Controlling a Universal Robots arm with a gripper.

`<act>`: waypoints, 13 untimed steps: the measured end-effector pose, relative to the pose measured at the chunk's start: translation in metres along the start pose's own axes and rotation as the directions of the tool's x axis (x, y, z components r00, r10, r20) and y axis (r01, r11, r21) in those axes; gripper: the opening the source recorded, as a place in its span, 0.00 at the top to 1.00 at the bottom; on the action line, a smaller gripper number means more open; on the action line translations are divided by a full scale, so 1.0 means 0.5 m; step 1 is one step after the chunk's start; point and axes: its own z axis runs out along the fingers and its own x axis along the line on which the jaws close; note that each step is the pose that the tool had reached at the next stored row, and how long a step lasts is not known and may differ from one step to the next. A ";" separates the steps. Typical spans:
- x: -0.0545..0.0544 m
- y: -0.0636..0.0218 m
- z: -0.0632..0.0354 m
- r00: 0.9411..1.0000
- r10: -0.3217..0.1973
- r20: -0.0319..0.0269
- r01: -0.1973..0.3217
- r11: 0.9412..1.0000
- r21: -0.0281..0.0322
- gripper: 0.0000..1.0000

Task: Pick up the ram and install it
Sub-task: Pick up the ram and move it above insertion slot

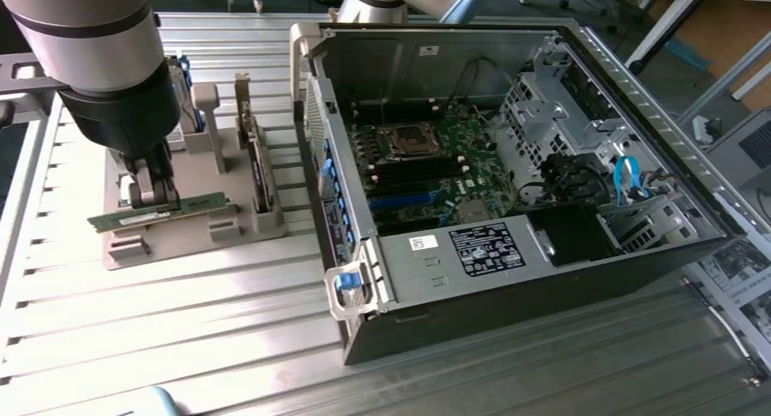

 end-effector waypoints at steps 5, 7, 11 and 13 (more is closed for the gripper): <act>0.000 0.000 -0.004 1.000 0.000 -0.002 0.000 1.000 0.000 0.88; 0.000 0.000 -0.005 1.000 0.000 -0.002 0.000 1.000 0.000 0.88; 0.000 0.000 -0.007 1.000 0.000 -0.003 0.000 1.000 0.000 0.88; 0.000 0.000 -0.009 1.000 0.000 -0.004 0.000 1.000 0.000 0.88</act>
